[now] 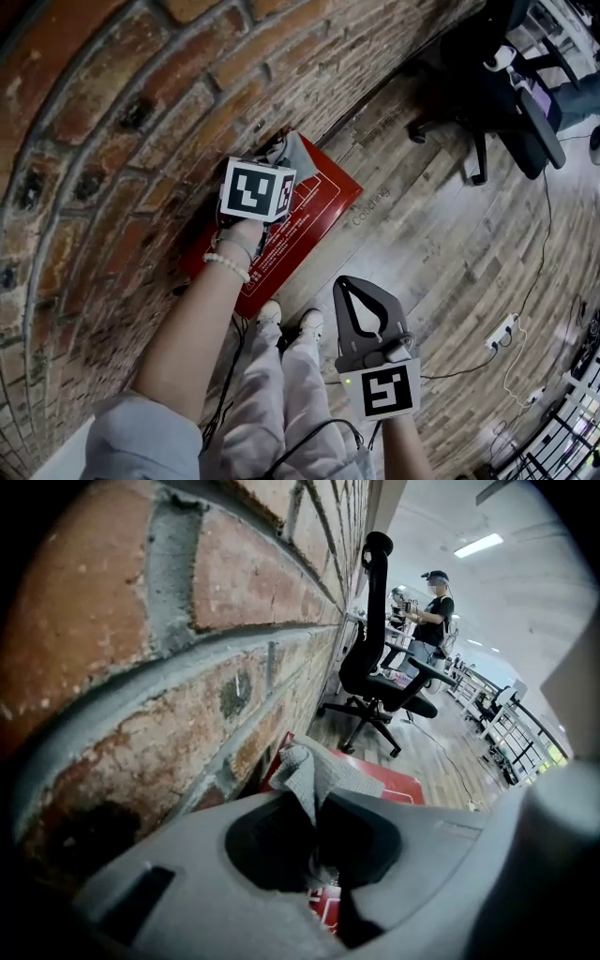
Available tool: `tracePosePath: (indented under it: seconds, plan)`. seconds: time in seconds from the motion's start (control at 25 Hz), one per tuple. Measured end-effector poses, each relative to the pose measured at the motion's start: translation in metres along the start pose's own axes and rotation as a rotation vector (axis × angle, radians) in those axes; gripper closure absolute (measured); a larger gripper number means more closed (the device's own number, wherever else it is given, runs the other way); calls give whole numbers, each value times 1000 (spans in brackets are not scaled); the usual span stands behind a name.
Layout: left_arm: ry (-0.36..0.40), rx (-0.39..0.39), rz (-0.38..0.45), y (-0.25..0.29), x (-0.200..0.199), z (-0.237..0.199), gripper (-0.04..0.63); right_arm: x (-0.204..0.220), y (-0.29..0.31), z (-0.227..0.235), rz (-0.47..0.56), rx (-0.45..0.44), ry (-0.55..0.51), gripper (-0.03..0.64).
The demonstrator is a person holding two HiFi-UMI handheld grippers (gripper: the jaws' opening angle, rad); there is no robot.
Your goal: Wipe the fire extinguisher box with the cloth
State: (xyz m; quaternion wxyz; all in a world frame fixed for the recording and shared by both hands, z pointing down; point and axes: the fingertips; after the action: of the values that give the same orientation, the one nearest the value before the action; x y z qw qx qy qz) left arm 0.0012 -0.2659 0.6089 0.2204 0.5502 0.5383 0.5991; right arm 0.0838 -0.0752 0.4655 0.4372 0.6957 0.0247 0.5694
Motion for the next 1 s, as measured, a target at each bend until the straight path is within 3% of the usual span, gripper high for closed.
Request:
tracePosePath:
  seconds: [1.0]
  plan:
    - [-68,-13,35,-35,59,-27,581,-2,1,-54,-18,-69,-78,611]
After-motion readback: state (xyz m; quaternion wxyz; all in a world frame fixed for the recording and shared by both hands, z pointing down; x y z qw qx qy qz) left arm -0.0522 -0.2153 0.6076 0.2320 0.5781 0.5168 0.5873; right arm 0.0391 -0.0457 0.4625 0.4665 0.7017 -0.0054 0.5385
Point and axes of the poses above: the fingertips, and each gripper's own axes: y forward along the fingers, z to its right, x out of its underside, and after that the axes turned 10 degrees about -z, right-handed
